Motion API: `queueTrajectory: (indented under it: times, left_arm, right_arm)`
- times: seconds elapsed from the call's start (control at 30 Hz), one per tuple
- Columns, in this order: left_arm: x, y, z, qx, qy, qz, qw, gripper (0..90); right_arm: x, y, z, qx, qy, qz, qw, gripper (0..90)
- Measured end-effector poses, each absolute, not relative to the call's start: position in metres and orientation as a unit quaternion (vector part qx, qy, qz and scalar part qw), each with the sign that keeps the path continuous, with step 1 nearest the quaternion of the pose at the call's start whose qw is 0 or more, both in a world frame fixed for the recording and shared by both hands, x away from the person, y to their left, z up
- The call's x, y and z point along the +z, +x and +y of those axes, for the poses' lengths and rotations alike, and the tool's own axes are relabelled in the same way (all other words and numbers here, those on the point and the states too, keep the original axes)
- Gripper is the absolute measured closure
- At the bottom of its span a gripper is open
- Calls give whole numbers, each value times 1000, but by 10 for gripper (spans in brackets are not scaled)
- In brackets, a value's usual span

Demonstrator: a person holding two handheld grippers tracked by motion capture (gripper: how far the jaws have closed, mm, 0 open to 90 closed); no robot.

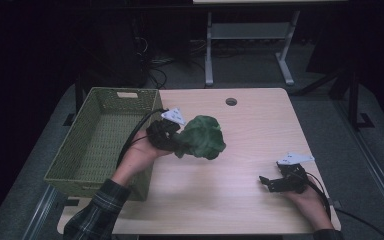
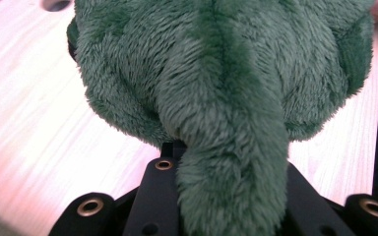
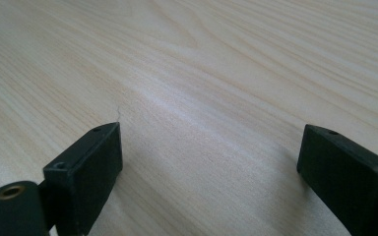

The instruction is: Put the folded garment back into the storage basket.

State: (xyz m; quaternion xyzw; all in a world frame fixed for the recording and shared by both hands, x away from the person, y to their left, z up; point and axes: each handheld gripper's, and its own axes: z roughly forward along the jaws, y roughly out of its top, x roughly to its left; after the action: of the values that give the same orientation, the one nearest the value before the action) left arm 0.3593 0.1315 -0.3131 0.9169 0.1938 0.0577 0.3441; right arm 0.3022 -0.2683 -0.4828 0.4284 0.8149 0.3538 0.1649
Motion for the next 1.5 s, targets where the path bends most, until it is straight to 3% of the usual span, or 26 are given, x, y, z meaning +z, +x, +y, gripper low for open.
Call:
queueTrajectory:
  times: [0.37, 0.8, 1.5]
  left_arm:
    - [-283, 359, 181, 99, 904, 230, 347, 776]
    - [-275, 358, 243, 143, 879, 292, 349, 776]
    - [-337, 371, 319, 176, 843, 408, 303, 776]
  right_arm:
    - [-483, 302, -268, 352, 431, 814, 166, 90]
    - [-483, 302, -268, 351, 432, 814, 166, 90]
    - [-483, 302, -268, 351, 434, 813, 165, 91]
